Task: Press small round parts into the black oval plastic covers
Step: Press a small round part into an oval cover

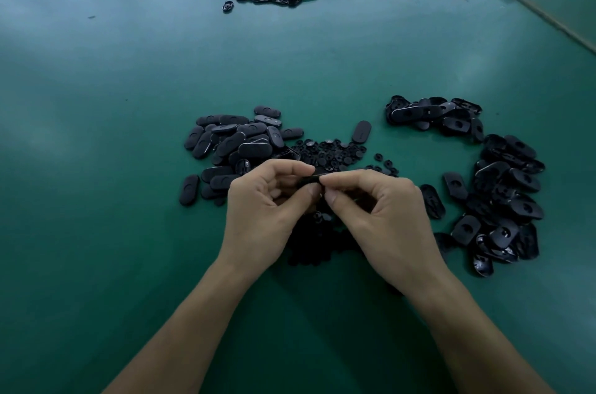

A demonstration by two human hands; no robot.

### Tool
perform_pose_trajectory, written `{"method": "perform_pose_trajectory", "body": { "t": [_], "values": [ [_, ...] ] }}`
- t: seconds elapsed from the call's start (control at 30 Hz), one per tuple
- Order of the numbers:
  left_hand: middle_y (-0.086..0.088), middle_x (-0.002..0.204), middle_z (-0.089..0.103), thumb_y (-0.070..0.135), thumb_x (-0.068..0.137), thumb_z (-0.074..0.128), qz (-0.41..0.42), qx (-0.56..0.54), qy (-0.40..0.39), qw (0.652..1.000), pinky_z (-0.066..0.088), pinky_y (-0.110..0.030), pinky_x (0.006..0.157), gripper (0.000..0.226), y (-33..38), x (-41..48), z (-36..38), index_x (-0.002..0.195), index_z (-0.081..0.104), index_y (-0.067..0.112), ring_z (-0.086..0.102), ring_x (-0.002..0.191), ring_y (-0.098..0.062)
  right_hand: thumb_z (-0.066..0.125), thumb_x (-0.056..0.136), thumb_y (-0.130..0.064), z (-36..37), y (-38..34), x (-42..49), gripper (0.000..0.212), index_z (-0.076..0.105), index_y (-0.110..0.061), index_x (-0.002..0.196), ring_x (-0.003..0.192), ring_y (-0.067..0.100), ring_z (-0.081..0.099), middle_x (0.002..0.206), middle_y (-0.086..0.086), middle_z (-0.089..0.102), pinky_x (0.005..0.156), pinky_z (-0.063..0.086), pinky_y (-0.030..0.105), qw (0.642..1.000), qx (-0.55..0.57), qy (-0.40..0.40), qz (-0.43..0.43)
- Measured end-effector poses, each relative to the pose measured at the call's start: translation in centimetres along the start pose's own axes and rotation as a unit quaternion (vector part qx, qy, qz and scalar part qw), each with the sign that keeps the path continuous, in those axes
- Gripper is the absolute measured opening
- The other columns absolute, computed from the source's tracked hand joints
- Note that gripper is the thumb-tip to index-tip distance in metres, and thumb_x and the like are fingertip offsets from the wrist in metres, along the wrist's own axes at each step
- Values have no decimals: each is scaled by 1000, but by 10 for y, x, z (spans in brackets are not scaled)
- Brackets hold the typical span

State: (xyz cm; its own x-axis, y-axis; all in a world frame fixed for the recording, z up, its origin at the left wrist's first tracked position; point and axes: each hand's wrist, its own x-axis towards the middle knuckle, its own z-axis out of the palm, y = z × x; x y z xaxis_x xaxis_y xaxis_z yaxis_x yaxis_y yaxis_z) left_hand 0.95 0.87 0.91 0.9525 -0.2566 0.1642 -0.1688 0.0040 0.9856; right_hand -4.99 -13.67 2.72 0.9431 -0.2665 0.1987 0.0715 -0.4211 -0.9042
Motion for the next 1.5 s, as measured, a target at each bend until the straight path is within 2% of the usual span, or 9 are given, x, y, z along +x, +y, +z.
{"method": "perform_pose_trajectory", "body": {
  "t": [0.2,0.3,0.6,0.83,1.07,1.27,1.4,1.5],
  "values": [
    [6,82,76,-8,81,76,1,7,-8,1000,56,-18,71,27,3,-1,0,90,72,17,71,76,-5,75,85,-7,5,-1,-2,19,74,-26,91,78,0,68,79,-16,71,69,51,10,1000,-5,14,5],
    [4,83,77,-6,82,75,6,14,-12,1000,57,-20,73,28,3,-2,1,89,73,20,72,77,-8,74,86,-8,5,-3,-2,19,72,-26,87,74,1,67,75,-17,70,65,49,9,1000,-3,24,2],
    [7,90,77,-1,83,72,33,54,-32,997,57,-19,73,29,3,-4,3,96,74,24,75,80,-11,72,86,-6,5,-3,-3,20,68,-25,87,68,3,63,70,-14,66,58,46,9,998,-40,36,-15],
    [6,87,77,-4,83,74,30,61,-34,997,58,-21,72,31,2,-3,2,96,73,24,74,77,-12,75,85,-5,8,-3,-3,21,70,-25,86,71,0,66,74,-18,68,61,47,8,997,-50,61,-17],
    [9,88,75,-3,84,75,44,64,-16,997,55,-17,71,30,3,-3,4,95,69,25,71,77,-6,71,87,-2,5,-8,-3,20,76,-20,94,76,-3,67,82,-19,71,66,52,10,997,-53,41,-46],
    [12,81,72,-4,87,71,31,43,-20,998,54,-16,62,29,2,-3,5,91,67,24,65,69,-1,74,86,-6,0,-6,-3,18,76,-21,96,78,-2,67,84,-16,72,69,53,14,995,-62,40,-64],
    [10,80,71,-6,87,70,21,21,-23,999,55,-18,61,28,0,-2,4,92,67,22,64,69,-3,77,85,-15,-3,-1,1,24,75,-24,107,79,0,62,92,-12,68,70,45,8,993,-94,40,-55],
    [10,82,73,-4,87,70,17,11,-39,999,55,-18,63,28,0,-2,3,93,68,22,66,72,-4,76,86,-12,-6,2,3,22,76,-25,104,86,-3,66,93,-16,72,76,48,8,998,-57,12,-29]
  ]
}}
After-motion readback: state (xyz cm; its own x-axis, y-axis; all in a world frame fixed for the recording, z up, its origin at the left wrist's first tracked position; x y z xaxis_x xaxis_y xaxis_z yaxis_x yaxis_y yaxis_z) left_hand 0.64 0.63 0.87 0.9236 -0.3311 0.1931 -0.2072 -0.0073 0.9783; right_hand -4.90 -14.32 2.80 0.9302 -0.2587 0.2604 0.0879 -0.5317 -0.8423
